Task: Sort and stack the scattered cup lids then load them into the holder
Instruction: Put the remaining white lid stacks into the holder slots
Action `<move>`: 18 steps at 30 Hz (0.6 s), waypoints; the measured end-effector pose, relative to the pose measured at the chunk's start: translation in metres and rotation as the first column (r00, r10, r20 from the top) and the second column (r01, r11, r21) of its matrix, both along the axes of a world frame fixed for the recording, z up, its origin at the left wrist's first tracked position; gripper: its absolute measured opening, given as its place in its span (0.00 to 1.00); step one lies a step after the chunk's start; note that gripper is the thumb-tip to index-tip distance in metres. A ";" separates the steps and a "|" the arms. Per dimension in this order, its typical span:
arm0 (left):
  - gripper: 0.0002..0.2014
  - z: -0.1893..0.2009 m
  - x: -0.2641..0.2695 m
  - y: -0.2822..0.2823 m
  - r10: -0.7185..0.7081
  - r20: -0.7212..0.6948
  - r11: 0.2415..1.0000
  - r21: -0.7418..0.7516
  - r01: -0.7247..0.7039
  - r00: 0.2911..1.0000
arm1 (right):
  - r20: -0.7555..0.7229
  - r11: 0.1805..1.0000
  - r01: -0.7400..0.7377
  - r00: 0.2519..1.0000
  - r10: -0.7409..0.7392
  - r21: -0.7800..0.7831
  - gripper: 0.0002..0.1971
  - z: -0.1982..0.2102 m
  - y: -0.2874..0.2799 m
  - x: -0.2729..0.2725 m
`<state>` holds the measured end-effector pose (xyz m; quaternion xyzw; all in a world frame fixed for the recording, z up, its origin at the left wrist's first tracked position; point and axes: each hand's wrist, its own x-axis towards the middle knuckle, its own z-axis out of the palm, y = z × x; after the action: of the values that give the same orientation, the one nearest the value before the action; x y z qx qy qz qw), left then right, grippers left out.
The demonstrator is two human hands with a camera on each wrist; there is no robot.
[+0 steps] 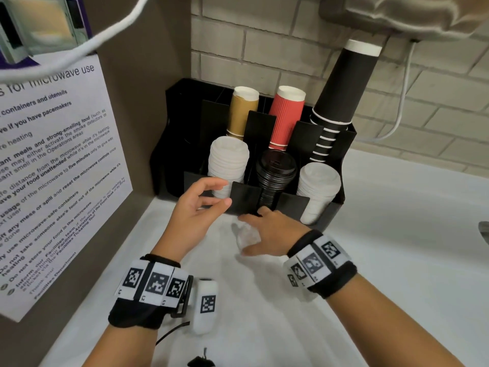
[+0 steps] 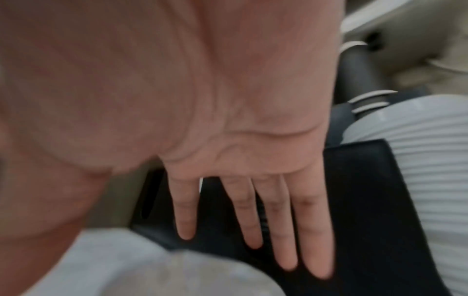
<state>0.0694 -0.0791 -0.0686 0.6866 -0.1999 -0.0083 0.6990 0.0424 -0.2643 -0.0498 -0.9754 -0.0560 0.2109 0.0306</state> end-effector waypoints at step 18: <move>0.14 0.004 -0.003 -0.006 -0.044 -0.003 0.999 0.012 0.044 0.999 | 0.053 0.988 0.020 0.998 -0.028 0.156 0.36 -0.013 -0.007 -0.013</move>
<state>0.0662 -0.0853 -0.0646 0.6861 -0.2140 -0.0256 0.6949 0.0290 -0.2718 -0.0631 -0.9761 -0.0614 0.1784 0.1076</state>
